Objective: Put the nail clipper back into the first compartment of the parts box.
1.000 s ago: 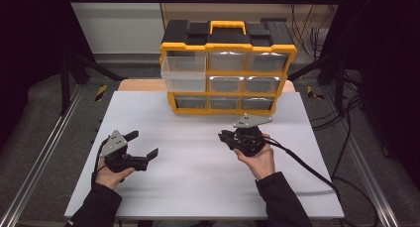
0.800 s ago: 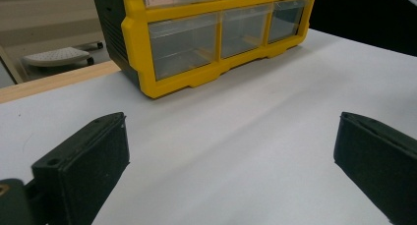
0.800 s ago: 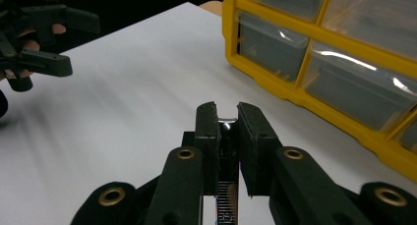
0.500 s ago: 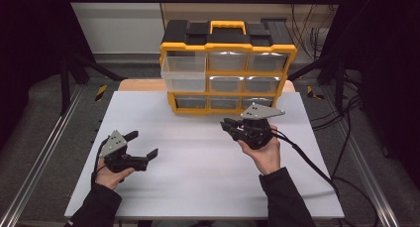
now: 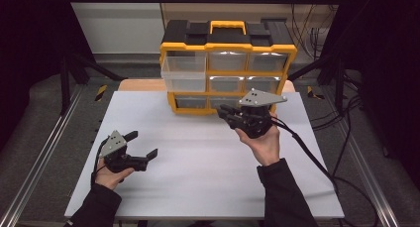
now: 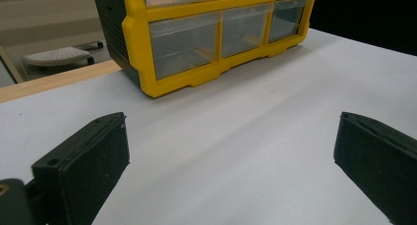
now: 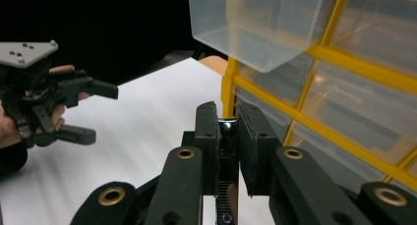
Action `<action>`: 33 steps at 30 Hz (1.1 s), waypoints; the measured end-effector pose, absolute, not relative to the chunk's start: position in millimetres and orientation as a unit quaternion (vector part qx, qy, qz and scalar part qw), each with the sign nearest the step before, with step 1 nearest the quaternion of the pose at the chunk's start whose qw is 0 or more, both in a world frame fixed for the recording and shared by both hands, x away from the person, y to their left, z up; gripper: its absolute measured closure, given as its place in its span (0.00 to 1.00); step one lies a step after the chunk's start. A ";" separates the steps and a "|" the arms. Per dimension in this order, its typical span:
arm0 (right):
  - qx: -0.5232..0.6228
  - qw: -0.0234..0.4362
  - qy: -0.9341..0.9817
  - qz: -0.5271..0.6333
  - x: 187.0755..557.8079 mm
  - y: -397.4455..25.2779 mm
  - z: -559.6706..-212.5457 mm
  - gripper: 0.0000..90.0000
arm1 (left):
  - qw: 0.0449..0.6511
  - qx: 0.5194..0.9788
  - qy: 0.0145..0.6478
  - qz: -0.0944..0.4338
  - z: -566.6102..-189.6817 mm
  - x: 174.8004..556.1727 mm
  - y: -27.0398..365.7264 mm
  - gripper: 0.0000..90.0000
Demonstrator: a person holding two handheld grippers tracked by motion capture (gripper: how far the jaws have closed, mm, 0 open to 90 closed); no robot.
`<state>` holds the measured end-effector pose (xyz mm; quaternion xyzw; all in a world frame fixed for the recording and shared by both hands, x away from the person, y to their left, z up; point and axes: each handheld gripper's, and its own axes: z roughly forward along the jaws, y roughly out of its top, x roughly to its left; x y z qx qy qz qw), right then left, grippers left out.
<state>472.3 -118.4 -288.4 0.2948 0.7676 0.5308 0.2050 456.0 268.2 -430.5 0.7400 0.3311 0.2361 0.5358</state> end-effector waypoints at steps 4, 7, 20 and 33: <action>0.292 0.211 0.763 0.536 473.7 -117.0 -279.4 0.89 | 0.536 0.739 0.332 0.236 -430.4 456.0 268.4 0.00; 0.290 0.212 0.761 0.540 475.2 -115.9 -272.4 0.89 | 0.537 0.739 0.332 0.236 -430.3 455.9 268.5 0.00; 0.284 0.219 0.753 0.552 483.1 -112.3 -247.3 0.89 | 0.536 0.739 0.332 0.235 -430.5 456.0 268.6 0.00; 0.288 0.228 0.748 0.553 498.9 -107.8 -226.5 0.89 | 0.536 0.740 0.332 0.235 -430.9 456.2 268.3 0.00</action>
